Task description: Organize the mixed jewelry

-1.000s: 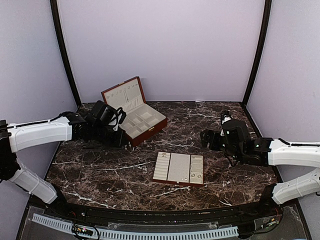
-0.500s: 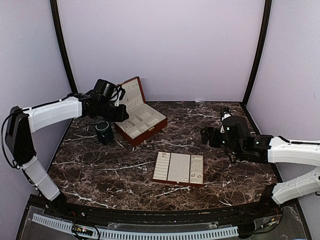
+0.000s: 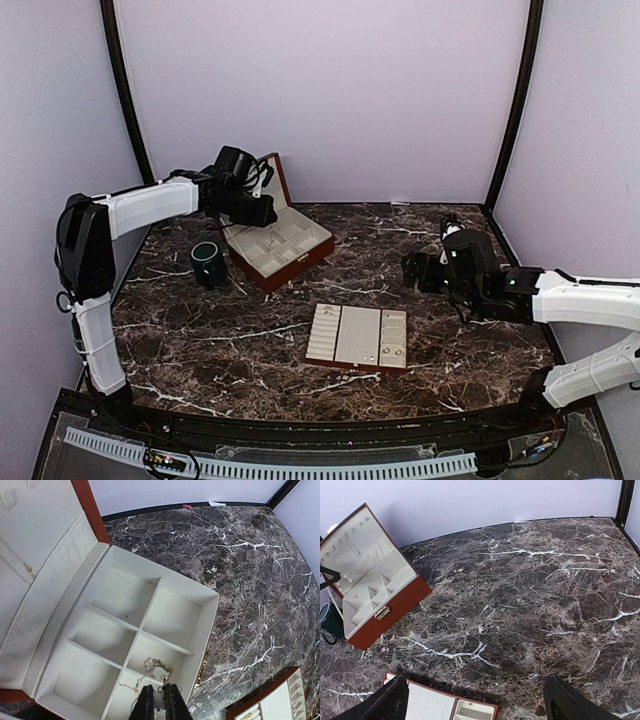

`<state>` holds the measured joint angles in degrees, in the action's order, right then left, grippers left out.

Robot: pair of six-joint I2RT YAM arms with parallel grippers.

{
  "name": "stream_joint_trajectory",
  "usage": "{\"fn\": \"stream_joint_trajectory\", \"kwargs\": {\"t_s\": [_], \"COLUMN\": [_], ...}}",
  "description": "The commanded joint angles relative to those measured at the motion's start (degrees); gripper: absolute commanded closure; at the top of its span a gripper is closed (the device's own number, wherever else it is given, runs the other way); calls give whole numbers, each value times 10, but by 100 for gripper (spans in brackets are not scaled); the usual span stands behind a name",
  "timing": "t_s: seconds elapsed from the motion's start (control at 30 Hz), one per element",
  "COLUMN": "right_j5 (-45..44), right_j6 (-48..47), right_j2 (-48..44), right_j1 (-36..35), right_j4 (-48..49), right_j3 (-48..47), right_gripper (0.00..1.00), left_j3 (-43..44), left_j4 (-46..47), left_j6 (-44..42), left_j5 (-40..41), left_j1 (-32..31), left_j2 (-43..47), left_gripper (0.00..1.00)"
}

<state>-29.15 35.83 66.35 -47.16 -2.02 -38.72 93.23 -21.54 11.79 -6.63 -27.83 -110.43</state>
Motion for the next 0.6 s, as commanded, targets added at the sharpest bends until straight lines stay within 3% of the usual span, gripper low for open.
{"fn": "stream_joint_trajectory", "kwargs": {"t_s": [0.0,0.57], "right_j5": [7,25], "right_j6": [-6,-18], "right_j2": [8,29], "right_j1": [10,31], "right_j4": [7,11], "right_j3": [-22,-32], "right_gripper": [5,5], "left_j3": [45,62], "left_j4": [-20,-8], "left_j6": [-18,-18], "left_j5": [-17,-65], "left_j1": [6,10], "left_j2": [-21,-88], "left_gripper": [100,100]}}
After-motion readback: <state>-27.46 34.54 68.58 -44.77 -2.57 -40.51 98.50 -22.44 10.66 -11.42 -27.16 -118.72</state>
